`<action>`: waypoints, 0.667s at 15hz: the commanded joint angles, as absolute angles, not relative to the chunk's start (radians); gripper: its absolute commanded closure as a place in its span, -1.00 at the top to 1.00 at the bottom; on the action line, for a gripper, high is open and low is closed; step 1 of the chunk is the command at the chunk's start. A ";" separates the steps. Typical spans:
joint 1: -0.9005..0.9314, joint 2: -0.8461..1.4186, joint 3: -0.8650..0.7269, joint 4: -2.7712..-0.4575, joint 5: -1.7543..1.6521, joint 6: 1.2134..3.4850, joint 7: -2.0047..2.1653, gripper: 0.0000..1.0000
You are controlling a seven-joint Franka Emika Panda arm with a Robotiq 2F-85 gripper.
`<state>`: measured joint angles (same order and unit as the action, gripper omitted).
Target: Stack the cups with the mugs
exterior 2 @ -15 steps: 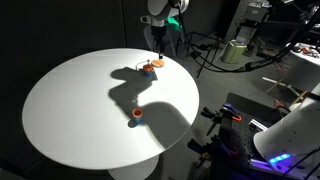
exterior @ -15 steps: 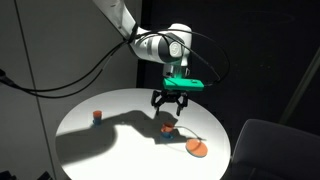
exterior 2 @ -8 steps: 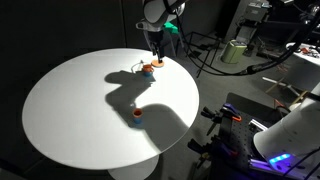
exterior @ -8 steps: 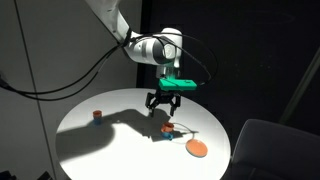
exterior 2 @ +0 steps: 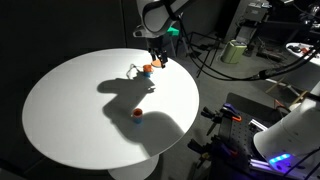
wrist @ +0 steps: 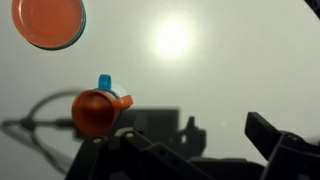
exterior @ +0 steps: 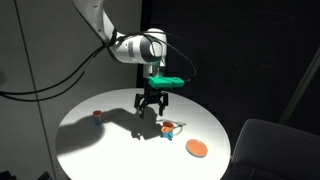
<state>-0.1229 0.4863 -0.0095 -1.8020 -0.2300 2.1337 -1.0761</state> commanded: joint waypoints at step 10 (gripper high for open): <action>-0.100 0.254 0.017 -2.047 -0.173 2.203 -1.271 1.00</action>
<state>-0.1082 0.2520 0.0251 -2.0500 -0.1739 2.2056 -1.2700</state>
